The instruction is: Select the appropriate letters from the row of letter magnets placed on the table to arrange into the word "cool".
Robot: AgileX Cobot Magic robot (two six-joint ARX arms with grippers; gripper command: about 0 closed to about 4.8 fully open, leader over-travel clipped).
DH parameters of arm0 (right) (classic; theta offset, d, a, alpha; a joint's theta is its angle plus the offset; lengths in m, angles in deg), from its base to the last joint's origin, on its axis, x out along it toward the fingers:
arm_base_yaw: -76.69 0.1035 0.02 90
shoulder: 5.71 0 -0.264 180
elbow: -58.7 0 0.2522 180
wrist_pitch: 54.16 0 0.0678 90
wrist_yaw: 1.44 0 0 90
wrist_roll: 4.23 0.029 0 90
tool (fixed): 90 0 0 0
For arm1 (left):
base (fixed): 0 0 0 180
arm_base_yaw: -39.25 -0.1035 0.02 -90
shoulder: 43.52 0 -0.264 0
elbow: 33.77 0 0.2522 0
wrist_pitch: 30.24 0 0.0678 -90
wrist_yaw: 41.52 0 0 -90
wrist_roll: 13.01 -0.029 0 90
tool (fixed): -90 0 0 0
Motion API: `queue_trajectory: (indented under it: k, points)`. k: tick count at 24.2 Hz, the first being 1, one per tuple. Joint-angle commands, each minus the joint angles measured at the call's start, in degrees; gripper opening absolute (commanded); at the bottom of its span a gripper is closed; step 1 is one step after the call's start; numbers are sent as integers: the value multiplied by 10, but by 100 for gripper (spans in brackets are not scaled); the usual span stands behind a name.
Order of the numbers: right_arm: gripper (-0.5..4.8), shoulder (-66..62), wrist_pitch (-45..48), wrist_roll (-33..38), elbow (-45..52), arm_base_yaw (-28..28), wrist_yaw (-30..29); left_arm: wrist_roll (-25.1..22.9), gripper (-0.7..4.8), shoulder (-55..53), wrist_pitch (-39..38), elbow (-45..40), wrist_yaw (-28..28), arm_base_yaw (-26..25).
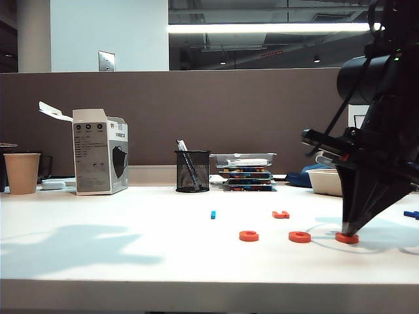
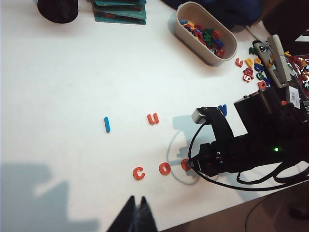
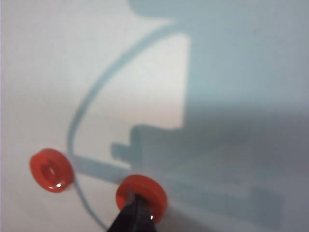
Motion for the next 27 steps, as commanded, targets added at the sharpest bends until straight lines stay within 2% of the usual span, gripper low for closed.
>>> queue_trajectory:
  k: [1, 7, 11, 13, 15, 16, 18, 22, 27]
  points:
    - [-5, -2, -32, 0, -23, 0, 11, -2, -5, 2, 2, 3, 0, 0]
    - [-5, -2, -52, -6, -68, -1, -8, -2, -5, 2, 2, 3, 0, 0]
    - [-4, -2, -44, -6, -88, 0, -62, -2, -5, 2, 2, 3, 0, 0]
    - [1, -2, -33, -5, -98, 2, -64, -2, -5, 2, 2, 3, 0, 0]
    - [17, -3, -25, 1, -113, 12, -49, -2, -5, 2, 2, 3, 0, 0]
    - [66, -3, -15, 13, -130, 23, -35, -2, -5, 2, 2, 3, 0, 0]
    - [79, -4, -5, 16, -155, 46, -7, -2, -5, 2, 2, 3, 0, 0]
    - [185, -23, 0, 27, -210, 89, 50, -2, -5, 2, 3, 3, 0, 0]
    - [185, -92, -20, 40, -303, 115, 66, -2, -5, 2, 4, 3, 0, 0]
